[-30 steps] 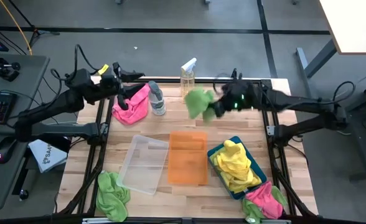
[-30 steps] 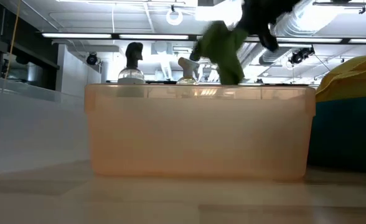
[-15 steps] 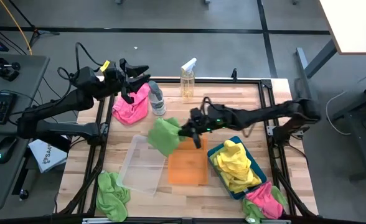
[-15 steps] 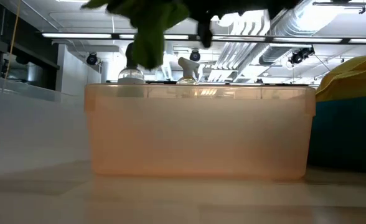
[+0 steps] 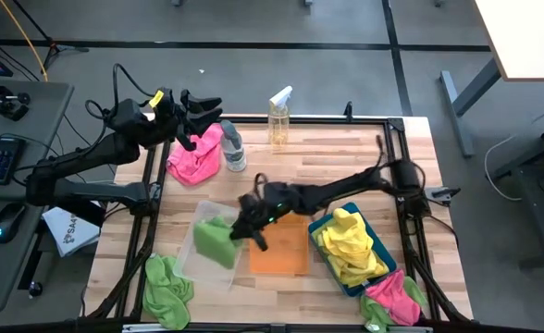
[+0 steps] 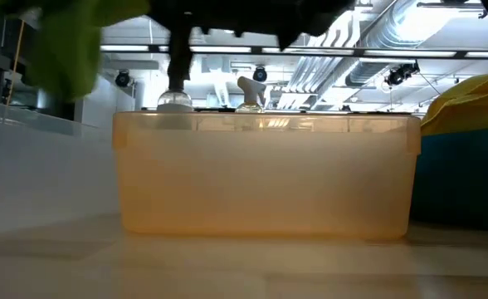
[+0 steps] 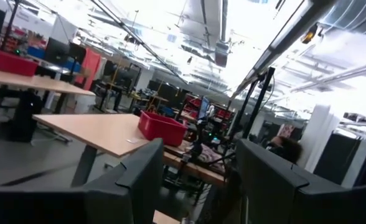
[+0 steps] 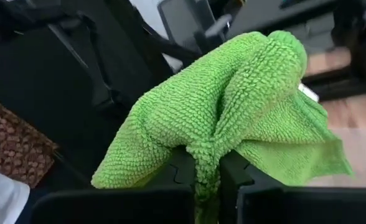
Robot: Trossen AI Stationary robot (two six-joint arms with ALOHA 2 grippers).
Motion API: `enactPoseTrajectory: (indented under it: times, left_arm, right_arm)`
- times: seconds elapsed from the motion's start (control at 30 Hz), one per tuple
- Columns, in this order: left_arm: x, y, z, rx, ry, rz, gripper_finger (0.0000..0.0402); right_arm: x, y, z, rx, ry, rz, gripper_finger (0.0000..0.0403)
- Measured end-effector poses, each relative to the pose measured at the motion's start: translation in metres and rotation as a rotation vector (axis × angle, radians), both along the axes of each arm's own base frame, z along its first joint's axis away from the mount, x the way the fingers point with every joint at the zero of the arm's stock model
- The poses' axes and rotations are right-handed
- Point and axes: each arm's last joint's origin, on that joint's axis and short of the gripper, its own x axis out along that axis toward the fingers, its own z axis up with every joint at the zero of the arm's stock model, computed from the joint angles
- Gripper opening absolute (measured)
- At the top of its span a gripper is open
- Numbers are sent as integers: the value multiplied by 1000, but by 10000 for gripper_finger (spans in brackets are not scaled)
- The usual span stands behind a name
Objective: Sort microfiber towel by color & place in baskets
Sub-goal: Put the top green microfiber cloth into the transparent bin, then put the bottom pink microfiber cloth into the orange bin
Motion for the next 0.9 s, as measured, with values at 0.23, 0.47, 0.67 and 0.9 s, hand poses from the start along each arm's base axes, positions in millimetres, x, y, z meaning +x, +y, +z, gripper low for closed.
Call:
enactPoseTrajectory:
  times: [0.23,0.47,0.67,0.9]
  left_arm:
    - [1,-2,0,-17,0,-33,188]
    - [-4,-8,0,27,30,-167,188]
    - [-16,-14,-3,78,107,-211,188]
    - [-30,-19,-2,84,125,-209,188]
  right_arm:
    - [42,23,-28,1,265,-143,56]
    - [60,39,-30,-135,447,-228,176]
    - [55,42,7,-317,507,-252,275]
    - [36,37,54,-353,630,-166,306]
